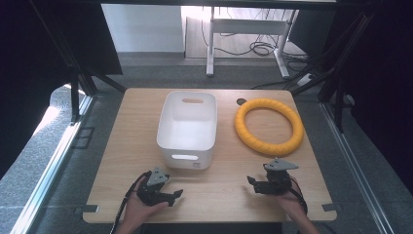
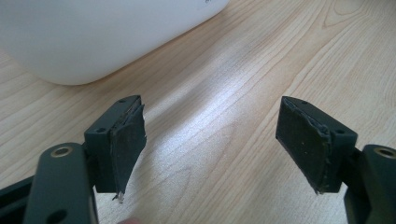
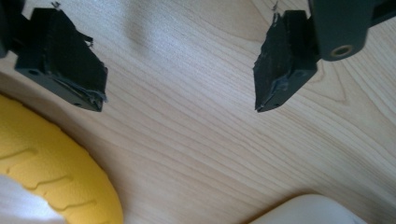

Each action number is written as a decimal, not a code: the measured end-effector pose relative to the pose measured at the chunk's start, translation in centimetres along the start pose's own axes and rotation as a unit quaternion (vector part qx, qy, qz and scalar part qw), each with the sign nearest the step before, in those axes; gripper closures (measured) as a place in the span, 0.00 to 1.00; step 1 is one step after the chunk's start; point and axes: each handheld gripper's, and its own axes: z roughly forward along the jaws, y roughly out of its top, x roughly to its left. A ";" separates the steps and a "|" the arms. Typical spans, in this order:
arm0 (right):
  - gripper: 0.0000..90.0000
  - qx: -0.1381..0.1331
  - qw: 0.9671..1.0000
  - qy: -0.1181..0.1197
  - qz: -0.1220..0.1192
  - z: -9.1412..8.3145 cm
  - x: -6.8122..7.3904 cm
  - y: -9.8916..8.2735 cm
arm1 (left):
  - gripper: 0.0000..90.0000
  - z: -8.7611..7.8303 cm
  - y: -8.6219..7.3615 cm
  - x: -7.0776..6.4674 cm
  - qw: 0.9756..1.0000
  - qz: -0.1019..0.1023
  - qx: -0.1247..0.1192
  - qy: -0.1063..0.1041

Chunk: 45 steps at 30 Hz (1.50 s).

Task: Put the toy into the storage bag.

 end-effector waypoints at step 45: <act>0.26 0.081 0.995 0.009 -0.056 3.3 -4.7 8.0 | 0.27 -0.1 0.7 -0.4 1.000 0.006 -0.011 -0.023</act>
